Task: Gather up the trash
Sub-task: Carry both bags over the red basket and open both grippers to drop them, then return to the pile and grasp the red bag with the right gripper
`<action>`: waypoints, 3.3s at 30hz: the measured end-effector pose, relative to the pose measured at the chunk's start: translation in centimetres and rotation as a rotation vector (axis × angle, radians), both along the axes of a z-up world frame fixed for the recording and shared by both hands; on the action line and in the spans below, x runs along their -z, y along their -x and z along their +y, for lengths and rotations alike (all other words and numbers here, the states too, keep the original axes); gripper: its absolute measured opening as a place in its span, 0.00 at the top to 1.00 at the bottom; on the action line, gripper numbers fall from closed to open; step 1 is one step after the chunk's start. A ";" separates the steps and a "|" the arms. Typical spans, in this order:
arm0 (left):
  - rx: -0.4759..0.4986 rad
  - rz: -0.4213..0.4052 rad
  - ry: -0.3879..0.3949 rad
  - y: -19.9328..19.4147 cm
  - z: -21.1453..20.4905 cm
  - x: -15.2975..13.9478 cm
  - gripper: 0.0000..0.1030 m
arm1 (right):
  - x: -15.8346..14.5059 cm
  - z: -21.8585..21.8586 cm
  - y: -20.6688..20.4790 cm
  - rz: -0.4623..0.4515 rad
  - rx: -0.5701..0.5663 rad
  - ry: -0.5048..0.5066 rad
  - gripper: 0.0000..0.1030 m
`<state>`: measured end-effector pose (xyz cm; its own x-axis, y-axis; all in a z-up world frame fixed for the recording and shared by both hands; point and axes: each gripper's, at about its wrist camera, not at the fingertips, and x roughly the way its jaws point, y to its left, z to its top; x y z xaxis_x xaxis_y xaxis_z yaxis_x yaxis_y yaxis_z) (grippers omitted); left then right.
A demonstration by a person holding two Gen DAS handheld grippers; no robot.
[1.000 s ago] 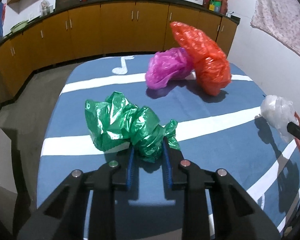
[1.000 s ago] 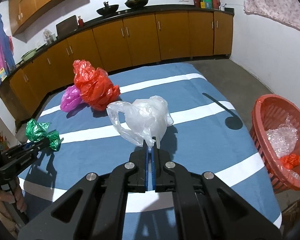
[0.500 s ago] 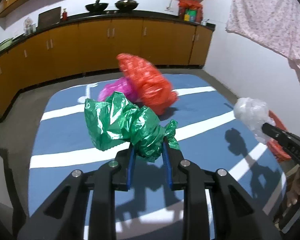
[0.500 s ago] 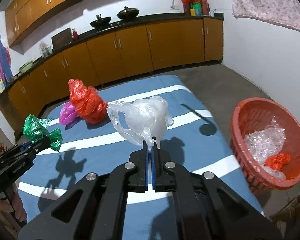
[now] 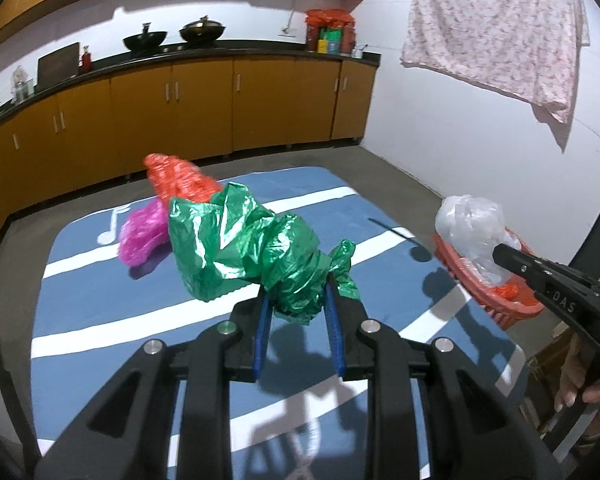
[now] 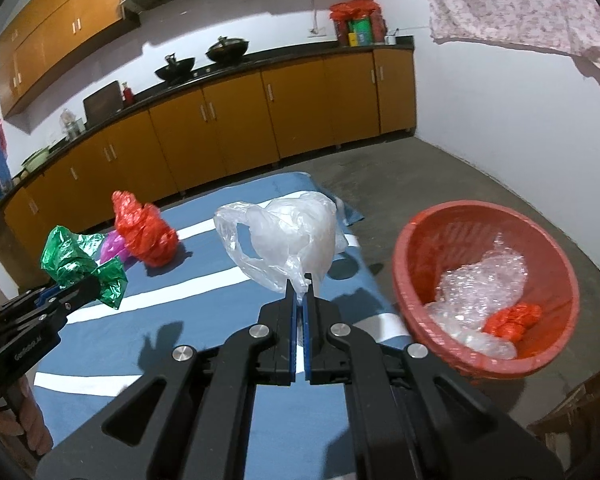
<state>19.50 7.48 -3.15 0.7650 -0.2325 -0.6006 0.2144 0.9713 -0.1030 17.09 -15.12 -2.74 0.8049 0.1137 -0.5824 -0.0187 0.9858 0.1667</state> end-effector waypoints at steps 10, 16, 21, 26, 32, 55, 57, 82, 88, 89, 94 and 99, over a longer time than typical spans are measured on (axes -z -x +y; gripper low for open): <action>0.075 -0.012 0.019 -0.5 -5.1 -0.7 0.75 | -0.7 -4.3 1.3 -0.022 0.079 0.001 0.98; 0.121 -0.017 0.024 -1.0 -9.1 -0.8 0.75 | -0.9 -7.3 2.0 -0.031 0.140 0.009 0.98; 0.162 -0.014 0.023 -1.6 -12.2 -0.7 0.75 | -0.9 -9.8 2.4 -0.031 0.194 0.009 0.98; 0.211 -0.009 0.031 -2.4 -15.8 -0.5 0.75 | -0.9 -12.1 2.4 -0.030 0.239 0.000 0.98; 0.288 -0.005 0.040 -3.4 -20.3 -0.3 0.75 | -0.7 -15.4 2.3 -0.039 0.296 -0.030 0.98; 0.400 0.101 0.071 -8.4 -27.9 4.9 0.50 | 2.4 -21.5 -0.9 -0.022 0.346 -0.172 0.90; 0.392 0.121 0.076 -8.7 -27.5 5.5 0.50 | 2.7 -21.7 -0.7 -0.013 0.353 -0.169 0.76; -0.252 -0.054 -0.115 -0.3 0.3 4.7 0.09 | 1.3 -1.6 -5.4 -0.031 -0.053 -0.027 0.24; -0.461 -0.040 -0.124 1.9 9.5 5.1 0.08 | 1.8 8.7 -8.9 -0.033 -0.262 -0.011 0.24; -0.490 -0.036 -0.121 2.1 10.8 5.2 0.08 | 1.9 10.5 -9.6 -0.035 -0.295 -0.003 0.24; -0.592 -0.050 -0.097 2.6 15.1 4.8 0.08 | 3.0 17.1 -12.5 -0.044 -0.413 0.026 0.24; -0.647 -0.058 -0.064 2.1 17.9 4.5 0.08 | 3.8 20.4 -15.1 -0.046 -0.439 0.059 0.16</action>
